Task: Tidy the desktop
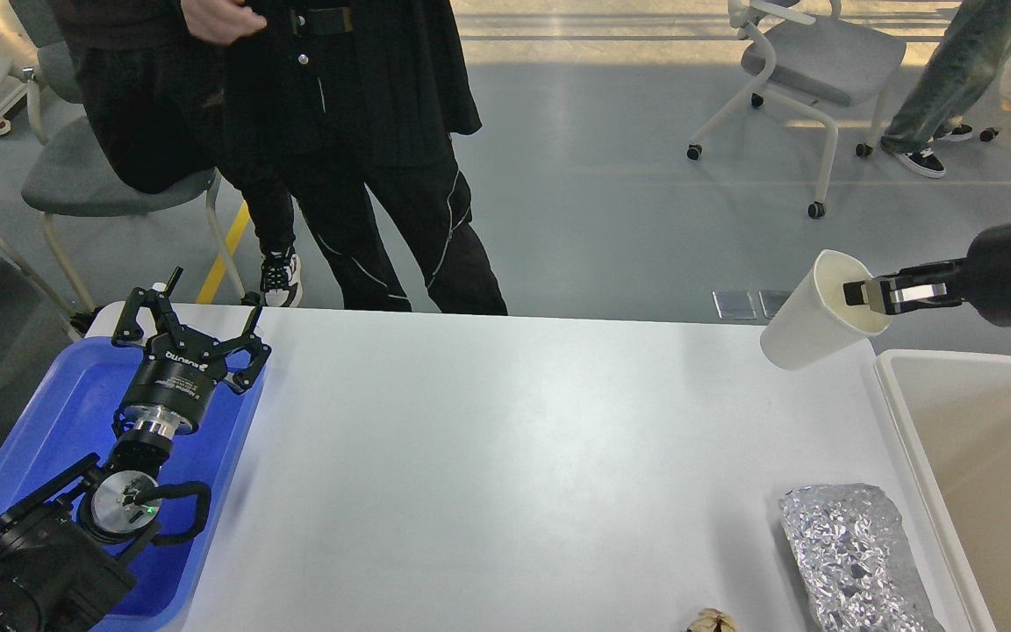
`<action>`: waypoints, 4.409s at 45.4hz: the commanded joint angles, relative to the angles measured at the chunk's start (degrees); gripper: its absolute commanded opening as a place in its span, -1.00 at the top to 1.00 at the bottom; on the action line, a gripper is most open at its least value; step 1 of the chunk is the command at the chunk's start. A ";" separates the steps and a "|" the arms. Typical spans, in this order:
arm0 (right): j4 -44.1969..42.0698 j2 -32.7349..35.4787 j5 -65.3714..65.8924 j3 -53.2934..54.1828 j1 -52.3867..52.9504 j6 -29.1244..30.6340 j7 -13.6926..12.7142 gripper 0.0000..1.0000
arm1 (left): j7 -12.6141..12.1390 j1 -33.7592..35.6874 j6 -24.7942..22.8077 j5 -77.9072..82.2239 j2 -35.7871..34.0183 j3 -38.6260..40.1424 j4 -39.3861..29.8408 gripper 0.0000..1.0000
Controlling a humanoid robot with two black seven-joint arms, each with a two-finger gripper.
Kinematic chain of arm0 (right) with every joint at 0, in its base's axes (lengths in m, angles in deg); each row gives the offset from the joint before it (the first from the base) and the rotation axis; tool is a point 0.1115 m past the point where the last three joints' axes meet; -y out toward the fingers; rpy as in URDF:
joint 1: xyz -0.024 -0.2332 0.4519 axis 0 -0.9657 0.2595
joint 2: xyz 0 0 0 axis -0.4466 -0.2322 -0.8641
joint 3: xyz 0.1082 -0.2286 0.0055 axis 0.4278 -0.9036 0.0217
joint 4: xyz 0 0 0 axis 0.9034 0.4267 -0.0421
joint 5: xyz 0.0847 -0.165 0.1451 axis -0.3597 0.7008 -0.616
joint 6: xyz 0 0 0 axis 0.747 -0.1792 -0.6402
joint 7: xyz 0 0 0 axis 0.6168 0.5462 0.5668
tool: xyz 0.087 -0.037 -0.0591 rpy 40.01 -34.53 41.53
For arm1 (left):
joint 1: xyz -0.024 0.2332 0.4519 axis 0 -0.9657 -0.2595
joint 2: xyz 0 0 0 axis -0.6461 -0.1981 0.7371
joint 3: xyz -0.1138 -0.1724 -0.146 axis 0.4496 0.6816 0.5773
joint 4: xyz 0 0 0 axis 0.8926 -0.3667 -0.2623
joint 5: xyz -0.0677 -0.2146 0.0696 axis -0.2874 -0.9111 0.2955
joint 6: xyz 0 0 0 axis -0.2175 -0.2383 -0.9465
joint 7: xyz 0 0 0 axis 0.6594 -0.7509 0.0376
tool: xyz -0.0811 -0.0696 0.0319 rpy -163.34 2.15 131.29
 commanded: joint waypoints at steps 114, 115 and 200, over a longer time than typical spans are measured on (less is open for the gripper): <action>-85.71 -30.78 -74.09 0.96 -56.06 -15.57 9.58 1.00 | 0.00 -0.09 0.00 -0.02 0.00 0.00 0.00 -1.00; -86.41 -31.40 -74.18 1.05 -56.32 -15.57 9.58 1.00 | 0.00 -0.09 0.00 -0.02 0.00 0.00 0.00 -1.00; -85.29 -33.88 -74.18 17.64 -47.71 -28.75 6.41 -0.95 | 0.00 -0.09 0.17 -0.19 0.00 0.18 0.00 -1.00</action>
